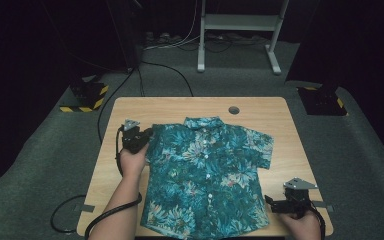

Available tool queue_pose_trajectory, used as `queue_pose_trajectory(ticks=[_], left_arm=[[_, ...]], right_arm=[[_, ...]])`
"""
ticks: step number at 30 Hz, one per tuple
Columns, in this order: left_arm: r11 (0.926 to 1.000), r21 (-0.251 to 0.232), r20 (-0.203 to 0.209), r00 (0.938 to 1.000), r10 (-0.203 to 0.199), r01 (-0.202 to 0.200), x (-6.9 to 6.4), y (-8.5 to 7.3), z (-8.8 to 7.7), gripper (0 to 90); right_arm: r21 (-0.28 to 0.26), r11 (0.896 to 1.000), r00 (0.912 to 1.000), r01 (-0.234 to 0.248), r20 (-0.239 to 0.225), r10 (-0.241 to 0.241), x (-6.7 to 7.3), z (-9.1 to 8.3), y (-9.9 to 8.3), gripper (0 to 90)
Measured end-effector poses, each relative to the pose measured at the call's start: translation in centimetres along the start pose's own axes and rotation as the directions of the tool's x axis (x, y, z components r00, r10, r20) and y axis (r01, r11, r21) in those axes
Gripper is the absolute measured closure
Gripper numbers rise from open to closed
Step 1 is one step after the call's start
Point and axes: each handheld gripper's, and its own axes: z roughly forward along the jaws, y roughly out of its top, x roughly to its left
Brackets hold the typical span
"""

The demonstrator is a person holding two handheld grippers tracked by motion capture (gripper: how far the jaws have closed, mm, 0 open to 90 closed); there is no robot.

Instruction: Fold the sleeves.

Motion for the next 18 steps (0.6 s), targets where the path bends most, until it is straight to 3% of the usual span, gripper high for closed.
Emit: queue_pose_trajectory(ticks=[18], left_arm=[[0.9998,-0.01,0.059,0.9981,0.015,-0.014,-3.8,-0.1,1.5,87.2]], right_arm=[[-0.001,1.0,1.0,0.002,0.0,-0.002,0.0,0.0,0.0,0.2]])
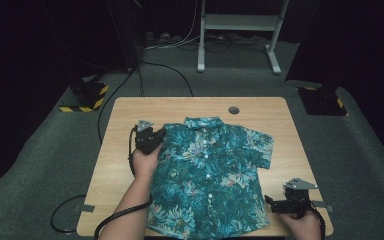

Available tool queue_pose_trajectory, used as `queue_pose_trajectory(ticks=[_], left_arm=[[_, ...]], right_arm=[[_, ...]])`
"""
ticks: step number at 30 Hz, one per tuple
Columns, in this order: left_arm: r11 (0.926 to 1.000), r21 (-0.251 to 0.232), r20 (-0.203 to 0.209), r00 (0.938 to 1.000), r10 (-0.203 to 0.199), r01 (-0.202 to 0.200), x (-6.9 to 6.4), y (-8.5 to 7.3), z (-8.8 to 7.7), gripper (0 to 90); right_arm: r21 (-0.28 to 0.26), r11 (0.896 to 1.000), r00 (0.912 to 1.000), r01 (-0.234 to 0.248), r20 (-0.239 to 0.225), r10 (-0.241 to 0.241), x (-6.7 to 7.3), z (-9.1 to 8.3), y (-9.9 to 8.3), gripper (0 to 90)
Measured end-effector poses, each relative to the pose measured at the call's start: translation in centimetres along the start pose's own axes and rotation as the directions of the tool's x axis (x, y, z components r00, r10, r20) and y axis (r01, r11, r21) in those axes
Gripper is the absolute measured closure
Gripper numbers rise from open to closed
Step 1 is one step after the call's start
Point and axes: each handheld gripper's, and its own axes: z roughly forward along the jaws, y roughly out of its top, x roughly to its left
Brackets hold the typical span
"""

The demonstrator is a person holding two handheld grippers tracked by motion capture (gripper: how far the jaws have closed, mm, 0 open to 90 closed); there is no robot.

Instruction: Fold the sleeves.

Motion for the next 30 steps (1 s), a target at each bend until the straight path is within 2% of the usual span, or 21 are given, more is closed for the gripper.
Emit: queue_pose_trajectory(ticks=[19,30], left_arm=[[0.9998,0.02,0.039,0.9992,0.004,-0.005,-3.3,-1.0,2.2,87.1],[0.9987,0.05,0.044,0.999,0.006,-0.008,-4.2,-1.7,3.5,87.1]], right_arm=[[0.0,1.0,1.0,0.002,-0.003,-0.002,0.0,0.0,0.0,0.2],[0.0,1.0,1.0,0.003,-0.004,-0.003,0.0,0.0,0.0,0.2]])
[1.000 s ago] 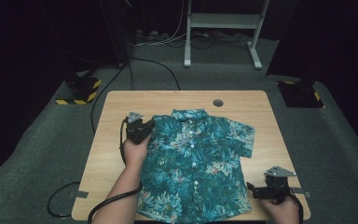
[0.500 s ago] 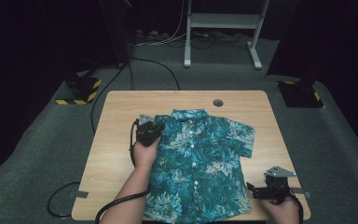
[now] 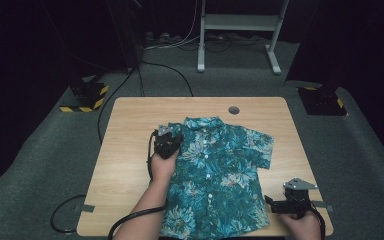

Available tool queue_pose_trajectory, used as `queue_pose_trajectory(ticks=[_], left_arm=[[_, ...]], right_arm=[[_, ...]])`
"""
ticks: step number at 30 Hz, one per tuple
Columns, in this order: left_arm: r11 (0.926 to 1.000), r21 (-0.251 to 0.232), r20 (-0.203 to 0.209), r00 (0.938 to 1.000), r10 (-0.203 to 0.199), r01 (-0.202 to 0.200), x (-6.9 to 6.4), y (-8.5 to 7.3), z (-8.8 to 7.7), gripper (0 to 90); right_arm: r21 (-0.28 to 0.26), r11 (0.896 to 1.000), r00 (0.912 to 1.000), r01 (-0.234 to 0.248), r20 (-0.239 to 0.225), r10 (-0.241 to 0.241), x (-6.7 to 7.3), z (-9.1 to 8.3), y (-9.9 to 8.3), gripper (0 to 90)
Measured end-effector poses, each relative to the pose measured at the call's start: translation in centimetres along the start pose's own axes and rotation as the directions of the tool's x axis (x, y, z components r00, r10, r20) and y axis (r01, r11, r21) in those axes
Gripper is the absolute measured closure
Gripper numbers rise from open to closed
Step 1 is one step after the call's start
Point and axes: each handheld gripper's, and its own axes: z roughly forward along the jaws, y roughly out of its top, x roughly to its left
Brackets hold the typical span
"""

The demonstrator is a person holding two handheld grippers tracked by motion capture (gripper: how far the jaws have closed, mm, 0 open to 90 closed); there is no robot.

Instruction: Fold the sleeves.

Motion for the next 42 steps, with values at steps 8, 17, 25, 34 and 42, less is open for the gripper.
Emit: queue_pose_trajectory(ticks=[8,17,25,34,42], left_arm=[[0.9997,0.023,-0.006,1.0,-0.004,0.004,-0.5,-0.4,1.0,86.9],[0.9988,0.045,-0.016,0.9997,-0.02,0.021,-0.6,-1.0,1.8,86.3],[0.9979,0.061,-0.018,0.9996,-0.02,0.021,-0.8,-1.3,2.3,85.4],[0.9947,0.096,-0.025,0.9991,-0.034,0.036,-0.7,-1.9,2.9,83.2],[0.9928,0.115,-0.024,0.9993,-0.03,0.033,-0.9,-2.0,3.2,76.8]], right_arm=[[0.001,1.0,1.0,0.0,-0.003,0.0,0.0,0.0,0.0,0.0],[0.0,1.0,1.0,0.002,-0.004,-0.002,0.0,0.0,0.0,0.2],[0.0,1.0,1.0,0.002,-0.004,-0.002,0.0,0.0,0.0,0.2],[0.0,1.0,1.0,0.003,-0.004,-0.003,0.0,0.0,0.0,0.2],[0.0,1.0,1.0,0.001,-0.004,-0.001,0.1,0.0,0.0,0.3]])
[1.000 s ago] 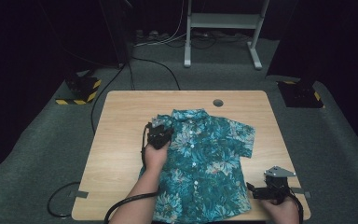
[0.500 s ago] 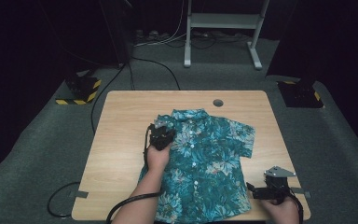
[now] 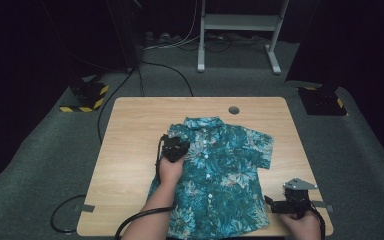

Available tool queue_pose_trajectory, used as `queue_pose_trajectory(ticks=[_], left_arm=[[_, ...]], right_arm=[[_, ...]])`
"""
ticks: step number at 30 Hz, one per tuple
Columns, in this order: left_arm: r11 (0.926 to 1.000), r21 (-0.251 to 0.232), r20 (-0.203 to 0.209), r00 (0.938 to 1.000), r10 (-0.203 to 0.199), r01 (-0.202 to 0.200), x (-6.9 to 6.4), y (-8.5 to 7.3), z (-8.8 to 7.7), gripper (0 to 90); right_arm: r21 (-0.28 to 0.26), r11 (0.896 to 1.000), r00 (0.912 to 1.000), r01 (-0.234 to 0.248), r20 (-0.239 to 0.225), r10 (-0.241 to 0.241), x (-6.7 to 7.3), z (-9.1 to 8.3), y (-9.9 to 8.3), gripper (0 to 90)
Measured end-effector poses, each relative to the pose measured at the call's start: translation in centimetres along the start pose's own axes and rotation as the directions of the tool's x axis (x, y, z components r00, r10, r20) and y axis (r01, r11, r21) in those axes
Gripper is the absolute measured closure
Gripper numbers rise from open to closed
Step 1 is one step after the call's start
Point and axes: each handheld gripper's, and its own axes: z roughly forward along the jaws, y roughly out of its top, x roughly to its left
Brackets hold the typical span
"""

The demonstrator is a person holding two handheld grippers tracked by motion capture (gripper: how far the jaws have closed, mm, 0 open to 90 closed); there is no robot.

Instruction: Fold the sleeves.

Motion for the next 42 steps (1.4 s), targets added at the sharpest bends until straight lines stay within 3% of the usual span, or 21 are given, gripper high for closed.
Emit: queue_pose_trajectory(ticks=[7,21,23,30,35,42], left_arm=[[1.0,-0.007,0.0,1.0,0.0,0.0,-0.3,0.5,-0.2,59.3],[0.9983,-0.029,0.024,0.9984,0.051,-0.05,-0.8,1.7,-1.0,29.3],[0.9973,-0.034,0.037,0.9971,0.067,-0.066,-0.8,1.8,-1.2,22.2],[0.994,-0.039,0.061,0.9926,0.105,-0.102,-1.0,2.2,-1.9,9.4],[0.9908,-0.062,0.095,0.9875,0.126,-0.12,-0.9,2.3,-2.6,8.9],[0.9905,-0.066,0.099,0.987,0.127,-0.121,-0.5,2.3,-3.3,5.4]], right_arm=[[0.0,1.0,1.0,0.001,0.0,-0.001,0.0,0.0,0.0,0.2],[0.0,1.0,1.0,-0.001,0.0,0.001,0.0,0.0,0.0,0.2],[0.0,1.0,1.0,0.002,0.0,-0.002,0.0,0.0,0.0,0.2],[0.0,1.0,1.0,-0.001,0.0,0.001,0.0,0.0,0.0,0.2],[0.0,1.0,1.0,0.001,0.0,-0.001,0.0,0.0,0.0,0.2],[0.001,1.0,1.0,-0.001,0.0,0.001,0.0,0.0,0.0,0.2]])
